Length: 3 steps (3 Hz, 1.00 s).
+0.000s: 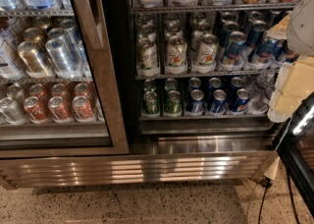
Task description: Close right fridge door
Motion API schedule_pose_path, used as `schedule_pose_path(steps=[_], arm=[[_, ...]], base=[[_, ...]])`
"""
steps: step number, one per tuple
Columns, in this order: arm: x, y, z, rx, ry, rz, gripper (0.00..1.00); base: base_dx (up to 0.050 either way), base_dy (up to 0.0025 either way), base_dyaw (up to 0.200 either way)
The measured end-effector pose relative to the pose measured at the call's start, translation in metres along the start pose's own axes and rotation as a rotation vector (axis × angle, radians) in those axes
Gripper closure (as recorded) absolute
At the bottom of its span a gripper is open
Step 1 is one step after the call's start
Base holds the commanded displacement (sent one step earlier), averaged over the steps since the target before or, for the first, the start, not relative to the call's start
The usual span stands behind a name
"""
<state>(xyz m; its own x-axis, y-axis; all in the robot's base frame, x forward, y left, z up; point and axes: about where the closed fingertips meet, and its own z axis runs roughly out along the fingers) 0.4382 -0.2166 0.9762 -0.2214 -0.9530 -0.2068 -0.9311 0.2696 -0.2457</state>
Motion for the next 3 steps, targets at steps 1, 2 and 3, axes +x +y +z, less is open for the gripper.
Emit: schedule_pose_path(steps=[1, 2, 3], arm=[[0.0000, 0.0000, 0.0000, 0.000, 0.000, 0.000, 0.00], [0.0000, 0.0000, 0.0000, 0.000, 0.000, 0.000, 0.00], [0.0000, 0.0000, 0.0000, 0.000, 0.000, 0.000, 0.00]], base=[[-0.049, 0.00000, 0.000], [-0.049, -0.00002, 0.000], [-0.049, -0.00001, 0.000]])
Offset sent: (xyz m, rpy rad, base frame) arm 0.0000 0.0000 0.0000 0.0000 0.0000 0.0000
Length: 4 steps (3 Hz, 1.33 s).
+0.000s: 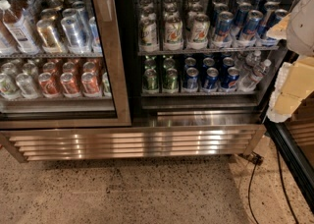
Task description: Close right fridge door
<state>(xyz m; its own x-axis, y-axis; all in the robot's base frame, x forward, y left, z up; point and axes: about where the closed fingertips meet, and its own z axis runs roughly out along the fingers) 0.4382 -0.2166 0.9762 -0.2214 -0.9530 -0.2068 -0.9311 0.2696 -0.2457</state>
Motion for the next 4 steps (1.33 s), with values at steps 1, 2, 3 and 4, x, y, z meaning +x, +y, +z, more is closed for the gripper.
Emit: schedule_pose_path(steps=[1, 2, 3, 4], arm=[[0.0000, 0.0000, 0.0000, 0.000, 0.000, 0.000, 0.00], [0.0000, 0.0000, 0.0000, 0.000, 0.000, 0.000, 0.00], [0.0000, 0.0000, 0.0000, 0.000, 0.000, 0.000, 0.00], [0.0000, 0.0000, 0.0000, 0.000, 0.000, 0.000, 0.00]], base=[[-0.049, 0.00001, 0.000], [-0.049, 0.00003, 0.000], [-0.047, -0.00003, 0.000], [-0.048, -0.00001, 0.000]])
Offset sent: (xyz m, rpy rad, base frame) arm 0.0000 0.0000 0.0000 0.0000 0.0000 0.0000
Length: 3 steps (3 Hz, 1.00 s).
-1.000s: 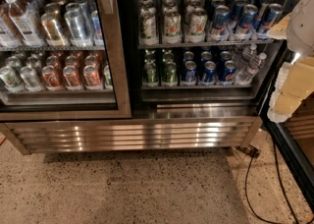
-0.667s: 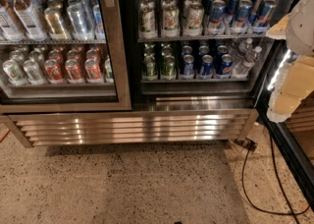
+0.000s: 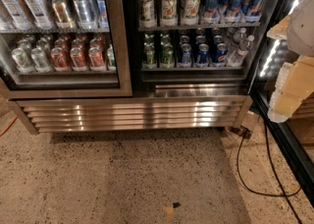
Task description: Close right fridge door
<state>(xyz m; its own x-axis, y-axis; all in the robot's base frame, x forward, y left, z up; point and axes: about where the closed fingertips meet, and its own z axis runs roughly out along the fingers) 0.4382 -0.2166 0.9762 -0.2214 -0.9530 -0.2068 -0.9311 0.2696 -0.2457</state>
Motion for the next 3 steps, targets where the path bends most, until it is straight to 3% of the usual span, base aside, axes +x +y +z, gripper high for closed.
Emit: schedule_pose_path(steps=[2, 3], arm=[[0.0000, 0.0000, 0.0000, 0.000, 0.000, 0.000, 0.00], [0.0000, 0.0000, 0.0000, 0.000, 0.000, 0.000, 0.00]], base=[[0.000, -0.00004, -0.199], [0.000, 0.00000, 0.000]])
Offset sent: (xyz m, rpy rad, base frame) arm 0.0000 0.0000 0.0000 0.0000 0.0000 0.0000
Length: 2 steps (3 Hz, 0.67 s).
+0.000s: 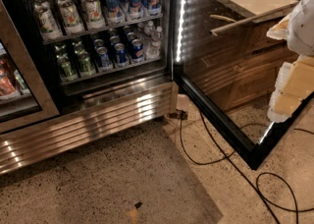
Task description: Close right fridge door
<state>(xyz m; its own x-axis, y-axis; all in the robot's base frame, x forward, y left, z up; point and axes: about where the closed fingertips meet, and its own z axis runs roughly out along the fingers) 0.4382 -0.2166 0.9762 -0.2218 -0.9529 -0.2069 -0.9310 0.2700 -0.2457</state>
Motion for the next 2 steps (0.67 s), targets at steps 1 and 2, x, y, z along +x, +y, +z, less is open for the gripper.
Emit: schedule_pose_path(steps=[1, 2], arm=[[0.0011, -0.0032, -0.0013, 0.006, -0.004, 0.032, 0.00], [0.0011, -0.0032, -0.0013, 0.006, -0.004, 0.032, 0.00]], base=[[0.000, 0.00000, 0.000], [-0.049, 0.00001, 0.000]])
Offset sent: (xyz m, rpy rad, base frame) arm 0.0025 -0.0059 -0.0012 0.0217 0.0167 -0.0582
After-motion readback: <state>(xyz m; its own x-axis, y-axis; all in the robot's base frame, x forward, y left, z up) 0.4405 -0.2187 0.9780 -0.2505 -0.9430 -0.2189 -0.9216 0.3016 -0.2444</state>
